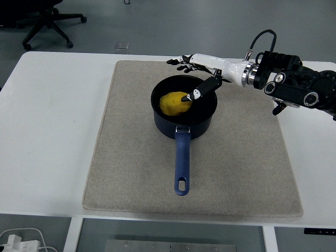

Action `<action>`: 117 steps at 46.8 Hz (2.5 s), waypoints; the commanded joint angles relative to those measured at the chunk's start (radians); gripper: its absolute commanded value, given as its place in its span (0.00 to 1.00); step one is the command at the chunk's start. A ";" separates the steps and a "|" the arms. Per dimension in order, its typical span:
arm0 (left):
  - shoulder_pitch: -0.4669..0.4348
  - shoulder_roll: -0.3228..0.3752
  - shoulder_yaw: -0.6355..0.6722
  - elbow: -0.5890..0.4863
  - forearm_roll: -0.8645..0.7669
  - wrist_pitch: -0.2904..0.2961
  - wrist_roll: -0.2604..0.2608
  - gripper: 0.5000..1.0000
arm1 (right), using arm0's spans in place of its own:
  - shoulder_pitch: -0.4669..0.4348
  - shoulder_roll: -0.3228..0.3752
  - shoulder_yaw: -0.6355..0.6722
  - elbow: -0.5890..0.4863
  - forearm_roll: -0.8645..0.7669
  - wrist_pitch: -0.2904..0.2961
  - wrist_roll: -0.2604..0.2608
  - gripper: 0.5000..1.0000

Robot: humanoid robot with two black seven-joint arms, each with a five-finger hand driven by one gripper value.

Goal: Put the potato in the blue pot

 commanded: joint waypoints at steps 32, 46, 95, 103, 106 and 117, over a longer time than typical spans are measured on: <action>0.000 0.000 0.000 0.000 0.000 0.000 -0.001 0.99 | 0.031 -0.084 -0.001 0.015 -0.003 0.029 0.000 0.86; 0.000 0.000 0.000 0.000 0.000 0.000 -0.001 0.99 | 0.032 -0.159 0.001 0.044 -0.005 0.028 0.000 0.86; 0.000 0.000 0.000 0.000 0.000 0.000 -0.001 0.99 | -0.083 -0.546 0.071 0.083 0.078 0.020 -0.003 0.86; 0.000 0.000 0.000 0.000 0.000 0.000 -0.001 0.99 | -0.166 -0.574 0.220 0.081 0.181 0.023 -0.080 0.86; 0.000 0.000 0.000 0.000 0.000 0.000 -0.001 0.99 | -0.204 -0.574 0.278 0.078 0.208 0.018 -0.106 0.86; 0.000 0.000 0.000 0.000 0.000 0.000 -0.001 0.99 | -0.298 -0.549 0.464 0.078 0.340 -0.052 -0.178 0.86</action>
